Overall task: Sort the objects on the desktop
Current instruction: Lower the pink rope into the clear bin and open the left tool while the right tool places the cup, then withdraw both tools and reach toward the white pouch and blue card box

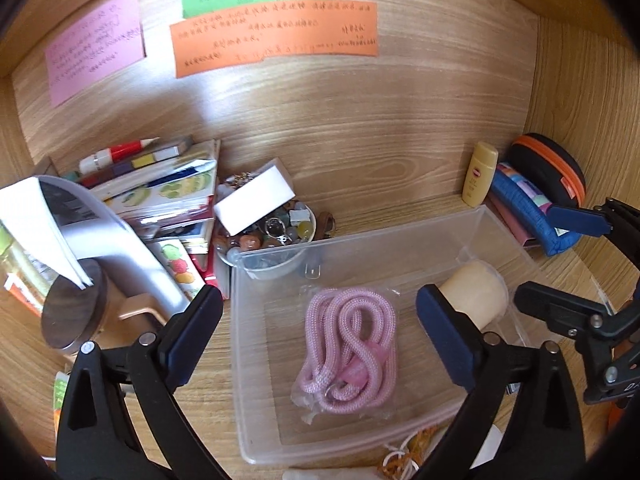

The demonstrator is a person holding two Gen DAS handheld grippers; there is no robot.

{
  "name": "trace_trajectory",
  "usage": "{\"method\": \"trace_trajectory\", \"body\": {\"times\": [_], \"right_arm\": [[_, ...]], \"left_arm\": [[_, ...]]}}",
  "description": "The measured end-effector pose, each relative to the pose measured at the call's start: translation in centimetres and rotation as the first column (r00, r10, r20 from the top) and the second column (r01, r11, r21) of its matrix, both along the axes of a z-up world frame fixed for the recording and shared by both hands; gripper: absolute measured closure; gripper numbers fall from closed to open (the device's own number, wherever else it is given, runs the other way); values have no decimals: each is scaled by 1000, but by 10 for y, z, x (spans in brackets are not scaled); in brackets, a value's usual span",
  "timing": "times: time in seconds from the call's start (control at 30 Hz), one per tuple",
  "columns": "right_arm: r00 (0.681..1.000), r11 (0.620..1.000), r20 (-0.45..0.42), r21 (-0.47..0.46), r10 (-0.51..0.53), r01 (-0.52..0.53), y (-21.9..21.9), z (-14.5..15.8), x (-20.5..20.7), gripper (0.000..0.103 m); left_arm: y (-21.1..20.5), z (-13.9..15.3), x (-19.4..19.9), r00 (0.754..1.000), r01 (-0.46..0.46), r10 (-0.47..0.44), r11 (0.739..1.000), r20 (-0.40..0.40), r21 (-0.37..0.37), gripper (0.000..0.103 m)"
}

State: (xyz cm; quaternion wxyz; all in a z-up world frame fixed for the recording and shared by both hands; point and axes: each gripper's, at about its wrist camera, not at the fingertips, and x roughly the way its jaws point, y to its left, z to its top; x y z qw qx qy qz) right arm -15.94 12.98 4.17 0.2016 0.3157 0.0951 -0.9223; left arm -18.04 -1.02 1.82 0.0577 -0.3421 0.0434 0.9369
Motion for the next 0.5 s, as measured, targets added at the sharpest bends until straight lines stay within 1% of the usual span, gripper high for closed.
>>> {"method": "trace_trajectory", "body": {"times": [0.07,0.13,0.33,0.5], "right_arm": [[1000,1000,-20,5,1,0,1,4,9,10],[999,1000,-39,10,-4,4,2,8,17,6],[995,999,-100,43,-7,12,1,15,46,6],[993,998,-121,63,-14,22,2,12,64,5]], "left_arm": [[-2,3,6,1000,-6,6,1000,-1,6,4],[-5,6,12,1000,-12,12,1000,-4,13,4],[-12,15,35,999,-25,26,999,-20,29,4],[-17,19,58,999,-33,34,999,-34,27,4]]}}
